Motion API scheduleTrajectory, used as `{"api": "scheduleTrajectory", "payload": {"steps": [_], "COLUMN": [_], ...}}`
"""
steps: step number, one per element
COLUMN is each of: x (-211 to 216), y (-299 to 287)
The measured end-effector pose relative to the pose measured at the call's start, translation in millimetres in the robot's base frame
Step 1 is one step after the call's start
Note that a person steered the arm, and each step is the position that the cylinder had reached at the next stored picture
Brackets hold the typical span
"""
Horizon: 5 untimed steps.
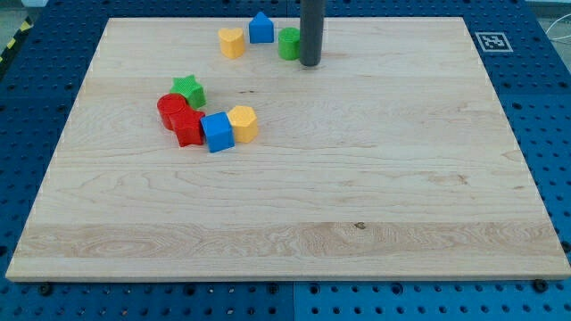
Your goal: Slide the green star towards the yellow heart
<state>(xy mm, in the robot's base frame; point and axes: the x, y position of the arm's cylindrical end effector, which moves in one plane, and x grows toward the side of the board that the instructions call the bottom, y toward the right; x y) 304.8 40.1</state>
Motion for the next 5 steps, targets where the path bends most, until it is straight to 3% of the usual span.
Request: {"api": "scheduleTrajectory", "payload": {"steps": [2,5], "x": [61.1,87.6], "y": [-17.6,-119.5]}}
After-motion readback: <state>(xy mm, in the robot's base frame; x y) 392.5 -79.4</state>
